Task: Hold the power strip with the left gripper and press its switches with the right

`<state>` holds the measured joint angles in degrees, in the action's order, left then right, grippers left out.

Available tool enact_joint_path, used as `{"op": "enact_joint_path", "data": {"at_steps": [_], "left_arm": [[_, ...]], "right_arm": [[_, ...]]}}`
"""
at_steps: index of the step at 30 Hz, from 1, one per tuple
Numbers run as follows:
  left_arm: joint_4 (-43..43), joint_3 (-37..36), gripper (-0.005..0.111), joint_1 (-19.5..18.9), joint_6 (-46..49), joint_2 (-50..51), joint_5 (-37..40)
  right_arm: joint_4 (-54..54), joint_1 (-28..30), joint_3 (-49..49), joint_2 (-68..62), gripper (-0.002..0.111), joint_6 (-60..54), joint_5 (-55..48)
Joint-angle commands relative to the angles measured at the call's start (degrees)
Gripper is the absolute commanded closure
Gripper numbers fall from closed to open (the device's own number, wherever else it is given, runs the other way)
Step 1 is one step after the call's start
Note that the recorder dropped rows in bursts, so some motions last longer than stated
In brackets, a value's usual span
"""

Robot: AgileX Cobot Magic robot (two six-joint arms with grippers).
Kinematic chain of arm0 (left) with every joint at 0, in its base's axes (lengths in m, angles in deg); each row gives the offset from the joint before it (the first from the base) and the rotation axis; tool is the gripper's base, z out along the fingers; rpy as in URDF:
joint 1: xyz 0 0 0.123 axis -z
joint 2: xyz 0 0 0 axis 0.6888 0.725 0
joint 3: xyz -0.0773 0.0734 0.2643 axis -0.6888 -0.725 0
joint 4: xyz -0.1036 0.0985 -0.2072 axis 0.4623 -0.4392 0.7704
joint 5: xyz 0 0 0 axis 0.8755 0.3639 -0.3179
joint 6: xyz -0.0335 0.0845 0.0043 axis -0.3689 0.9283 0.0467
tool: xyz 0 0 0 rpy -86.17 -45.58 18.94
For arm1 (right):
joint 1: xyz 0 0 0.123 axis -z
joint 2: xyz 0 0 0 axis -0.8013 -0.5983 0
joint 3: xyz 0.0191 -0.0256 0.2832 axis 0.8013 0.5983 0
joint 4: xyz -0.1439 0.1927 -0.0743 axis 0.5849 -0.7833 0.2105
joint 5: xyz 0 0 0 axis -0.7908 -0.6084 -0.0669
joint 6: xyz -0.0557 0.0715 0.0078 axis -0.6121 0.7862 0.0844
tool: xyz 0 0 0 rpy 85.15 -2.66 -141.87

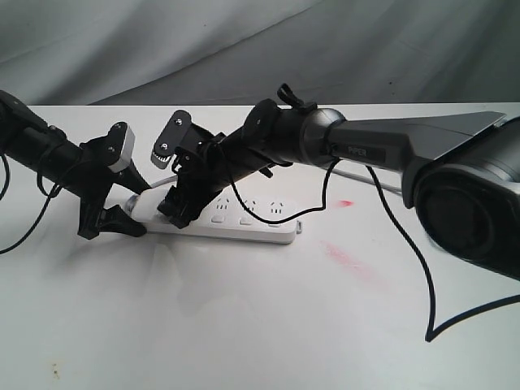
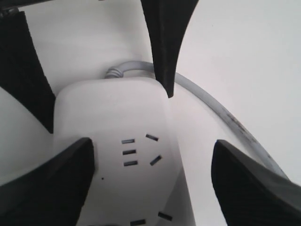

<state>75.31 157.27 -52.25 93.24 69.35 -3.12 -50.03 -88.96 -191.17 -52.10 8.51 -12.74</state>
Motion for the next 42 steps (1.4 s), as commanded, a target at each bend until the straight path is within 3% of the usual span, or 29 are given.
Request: {"op": "enact_joint_path", "data": {"at_steps": [1, 21, 42], "left_arm": [[-2.9, 0.0, 0.041, 0.1, -0.3, 0.0, -0.3], [-2.9, 0.0, 0.041, 0.1, -0.1, 0.0, -0.3], [-2.9, 0.0, 0.041, 0.1, -0.1, 0.0, -0.3]], "right_arm": [[4.2, 0.1, 1.2, -2.8, 0.043, -0.8, -1.1], [4.2, -1.0, 1.2, -3.5, 0.043, -0.4, -0.2], [3.2, -0.9, 1.2, 9.4, 0.043, -0.2, -1.3]]}}
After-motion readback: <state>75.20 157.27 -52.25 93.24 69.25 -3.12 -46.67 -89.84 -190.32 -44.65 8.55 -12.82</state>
